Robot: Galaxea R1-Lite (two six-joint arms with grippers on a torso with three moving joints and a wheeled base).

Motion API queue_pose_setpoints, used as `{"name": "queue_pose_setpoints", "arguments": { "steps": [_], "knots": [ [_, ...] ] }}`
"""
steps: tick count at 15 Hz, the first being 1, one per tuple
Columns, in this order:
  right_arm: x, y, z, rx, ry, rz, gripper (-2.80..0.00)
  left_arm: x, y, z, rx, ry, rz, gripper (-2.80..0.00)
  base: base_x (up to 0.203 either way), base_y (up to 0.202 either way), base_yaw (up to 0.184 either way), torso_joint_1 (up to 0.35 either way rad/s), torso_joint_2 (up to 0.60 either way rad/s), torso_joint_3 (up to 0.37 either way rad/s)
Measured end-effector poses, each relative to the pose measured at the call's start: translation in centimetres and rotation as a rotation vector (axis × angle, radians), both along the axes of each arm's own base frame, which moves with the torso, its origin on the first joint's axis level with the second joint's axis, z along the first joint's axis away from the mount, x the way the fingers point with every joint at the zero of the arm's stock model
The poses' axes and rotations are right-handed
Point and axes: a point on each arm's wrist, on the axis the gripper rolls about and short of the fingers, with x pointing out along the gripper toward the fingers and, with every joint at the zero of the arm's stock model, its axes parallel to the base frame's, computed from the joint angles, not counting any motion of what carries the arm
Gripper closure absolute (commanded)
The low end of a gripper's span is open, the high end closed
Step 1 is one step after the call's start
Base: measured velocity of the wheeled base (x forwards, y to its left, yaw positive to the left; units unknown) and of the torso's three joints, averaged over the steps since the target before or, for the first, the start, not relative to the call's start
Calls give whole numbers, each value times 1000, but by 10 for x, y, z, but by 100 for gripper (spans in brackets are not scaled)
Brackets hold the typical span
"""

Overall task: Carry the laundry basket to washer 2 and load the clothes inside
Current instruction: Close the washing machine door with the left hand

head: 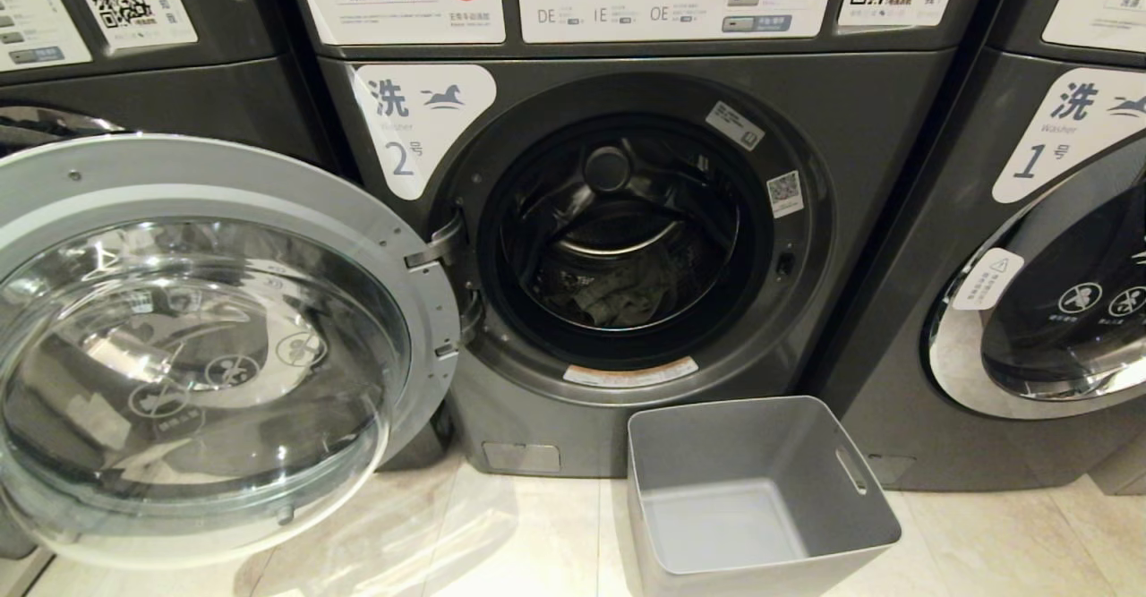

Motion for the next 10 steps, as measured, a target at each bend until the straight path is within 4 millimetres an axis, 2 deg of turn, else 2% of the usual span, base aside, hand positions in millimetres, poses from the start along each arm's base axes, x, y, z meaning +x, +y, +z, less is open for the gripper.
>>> {"name": "queue_pose_setpoints", "arguments": {
  "steps": [2,4,6,7,8,10],
  "knots": [
    [0,0,0,0,0,0,0,53,2,47,-30,21,87,0,0,0,0,0,0,0],
    [0,0,0,0,0,0,0,115,8,64,-50,89,186,0,0,0,0,0,0,0],
    [0,0,0,0,0,0,0,168,25,63,-64,173,254,0,0,0,0,0,0,0],
    [0,0,0,0,0,0,0,185,38,58,-67,222,283,0,0,0,0,0,0,0],
    [0,0,0,0,0,0,0,198,54,51,-74,283,299,0,0,0,0,0,0,0],
    [0,0,0,0,0,0,0,208,82,34,-139,420,255,0,0,0,0,0,0,0]
  ]
}}
